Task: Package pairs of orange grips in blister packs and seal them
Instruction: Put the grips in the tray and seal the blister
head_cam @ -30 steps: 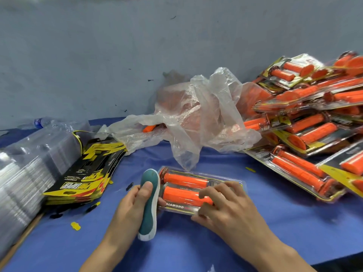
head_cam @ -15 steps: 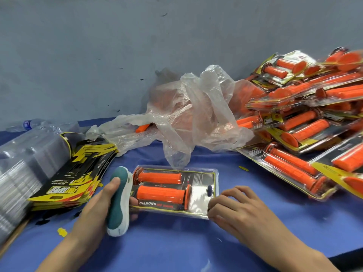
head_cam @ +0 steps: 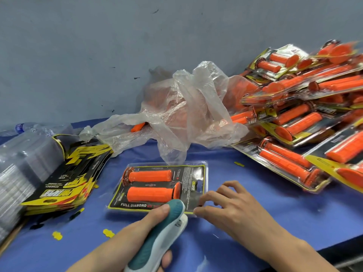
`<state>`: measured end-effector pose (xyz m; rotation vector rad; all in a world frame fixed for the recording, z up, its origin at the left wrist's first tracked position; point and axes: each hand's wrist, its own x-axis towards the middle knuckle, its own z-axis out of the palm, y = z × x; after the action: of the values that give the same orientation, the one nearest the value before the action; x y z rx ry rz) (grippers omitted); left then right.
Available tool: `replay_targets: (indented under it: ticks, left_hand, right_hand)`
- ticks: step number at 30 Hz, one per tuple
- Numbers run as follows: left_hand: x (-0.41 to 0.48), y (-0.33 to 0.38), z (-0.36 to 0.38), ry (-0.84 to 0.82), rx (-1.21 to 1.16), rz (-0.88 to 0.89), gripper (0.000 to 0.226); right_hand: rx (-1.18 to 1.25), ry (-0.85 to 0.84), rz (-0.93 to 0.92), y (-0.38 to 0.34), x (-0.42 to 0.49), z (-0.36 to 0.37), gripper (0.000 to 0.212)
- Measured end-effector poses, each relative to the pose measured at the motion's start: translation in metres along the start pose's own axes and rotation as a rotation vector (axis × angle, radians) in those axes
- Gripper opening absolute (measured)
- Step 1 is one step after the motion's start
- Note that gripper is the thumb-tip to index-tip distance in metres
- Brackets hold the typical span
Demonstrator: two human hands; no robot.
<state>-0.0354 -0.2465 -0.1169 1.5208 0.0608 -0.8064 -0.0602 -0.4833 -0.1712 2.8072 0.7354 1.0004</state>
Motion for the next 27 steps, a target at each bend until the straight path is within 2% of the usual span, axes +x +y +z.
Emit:
replay_targets:
  ticks: [5,8,11,15,20,22,23,25,27]
  left_hand:
    - [0.016,-0.006,-0.001,-0.042,-0.069,0.013,0.027]
    - [0.026,-0.015,0.002,-0.087,-0.087,0.087,0.043]
    - [0.037,-0.019,0.004,-0.126,-0.121,0.105,0.044]
    - [0.052,-0.018,-0.003,-0.116,-0.154,0.117,0.065]
    - [0.054,-0.016,-0.003,-0.185,-0.022,0.090,0.063]
    - [0.051,-0.017,-0.006,-0.193,0.045,0.069,0.065]
    - [0.050,-0.016,-0.008,-0.195,0.088,0.044,0.068]
    - [0.057,-0.017,-0.008,-0.167,0.139,-0.022,0.069]
    - [0.071,-0.026,-0.005,-0.089,0.143,-0.010,0.056]
  right_hand:
    - [0.005,0.026,0.010,-0.001,0.002,-0.003,0.018]
    - [0.001,0.027,-0.021,-0.006,0.003,-0.004,0.020]
    - [0.010,0.039,-0.034,-0.012,0.007,-0.006,0.017]
    - [0.019,0.063,-0.024,-0.016,0.009,-0.007,0.017]
    - [0.043,0.063,-0.009,-0.018,0.009,-0.007,0.024]
    - [0.090,0.080,0.023,-0.018,0.010,-0.005,0.011]
    - [0.121,0.075,0.067,-0.018,0.012,-0.005,0.017]
    - [0.164,0.000,0.114,-0.020,0.015,-0.002,0.049]
    - [0.158,-0.027,0.094,-0.022,0.021,0.001,0.053]
